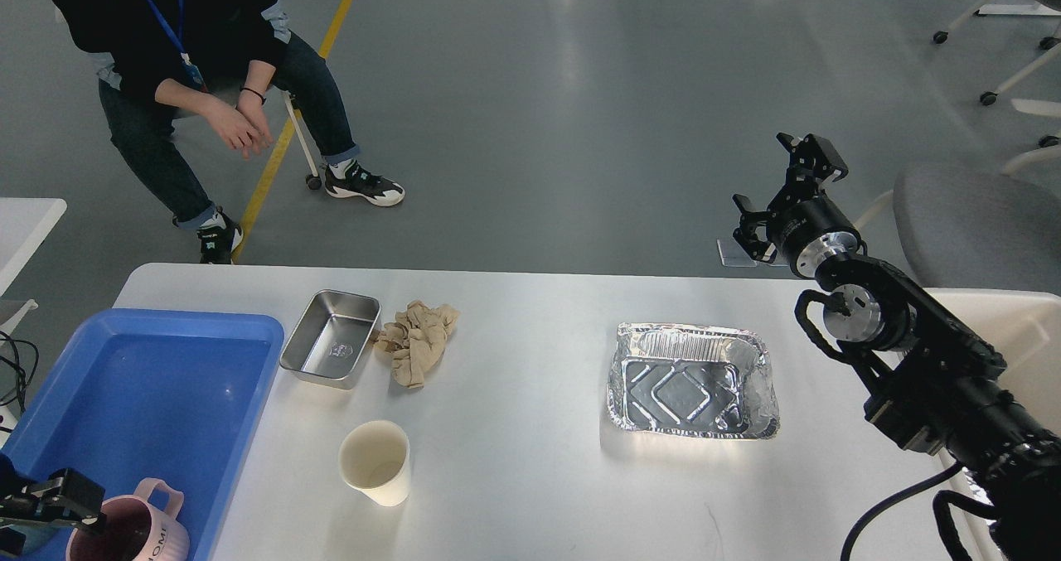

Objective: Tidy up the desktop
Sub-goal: 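Lower the pink mug into the blue tray and release it, then raise the empty left gripper away from the blue tray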

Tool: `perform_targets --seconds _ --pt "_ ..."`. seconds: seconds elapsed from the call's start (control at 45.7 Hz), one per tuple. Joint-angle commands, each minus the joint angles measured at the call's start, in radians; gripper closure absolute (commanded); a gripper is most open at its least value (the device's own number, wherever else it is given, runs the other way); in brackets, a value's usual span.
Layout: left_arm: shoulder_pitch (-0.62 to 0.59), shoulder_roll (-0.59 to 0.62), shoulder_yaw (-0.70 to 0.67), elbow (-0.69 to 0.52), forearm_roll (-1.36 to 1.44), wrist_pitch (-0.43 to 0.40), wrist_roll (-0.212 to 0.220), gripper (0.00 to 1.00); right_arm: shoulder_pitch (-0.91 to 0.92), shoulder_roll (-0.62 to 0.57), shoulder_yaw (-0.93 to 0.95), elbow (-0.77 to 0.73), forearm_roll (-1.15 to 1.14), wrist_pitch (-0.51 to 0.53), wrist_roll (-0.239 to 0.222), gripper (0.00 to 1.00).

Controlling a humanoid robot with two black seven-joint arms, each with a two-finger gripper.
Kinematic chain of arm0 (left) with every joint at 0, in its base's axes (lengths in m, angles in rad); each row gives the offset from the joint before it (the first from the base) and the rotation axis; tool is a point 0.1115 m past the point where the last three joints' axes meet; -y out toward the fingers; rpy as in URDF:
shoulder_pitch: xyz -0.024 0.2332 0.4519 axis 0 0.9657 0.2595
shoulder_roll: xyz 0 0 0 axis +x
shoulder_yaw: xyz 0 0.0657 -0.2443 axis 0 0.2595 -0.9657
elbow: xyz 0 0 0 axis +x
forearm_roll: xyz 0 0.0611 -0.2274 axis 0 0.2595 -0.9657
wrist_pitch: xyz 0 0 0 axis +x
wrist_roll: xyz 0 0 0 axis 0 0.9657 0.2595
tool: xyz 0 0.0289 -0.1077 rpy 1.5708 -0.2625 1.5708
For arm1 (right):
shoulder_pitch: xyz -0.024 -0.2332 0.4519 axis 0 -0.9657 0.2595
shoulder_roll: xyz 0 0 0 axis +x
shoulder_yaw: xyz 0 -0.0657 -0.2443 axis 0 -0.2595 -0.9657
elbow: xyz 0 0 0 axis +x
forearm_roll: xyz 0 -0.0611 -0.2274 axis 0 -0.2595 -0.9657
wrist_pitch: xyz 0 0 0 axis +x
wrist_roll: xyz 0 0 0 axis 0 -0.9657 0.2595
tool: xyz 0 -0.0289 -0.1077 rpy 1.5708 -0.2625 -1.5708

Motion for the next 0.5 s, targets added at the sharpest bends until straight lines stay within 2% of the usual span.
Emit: perform_targets --seconds 0.0,0.197,0.482 --pt "-0.012 0.014 -0.048 0.0 -0.005 -0.006 -0.006 0.03 0.0 0.0 0.0 0.011 0.0 -0.002 0.0 0.0" --pt "-0.015 0.048 -0.204 0.007 -0.052 -0.006 0.006 0.03 0.0 -0.005 0.0 0.019 0.0 -0.011 0.0 0.0" --pt "-0.048 0.066 -0.324 0.016 -0.143 -0.006 0.014 0.03 0.0 -0.02 -0.003 0.034 0.0 -0.015 -0.003 0.0"
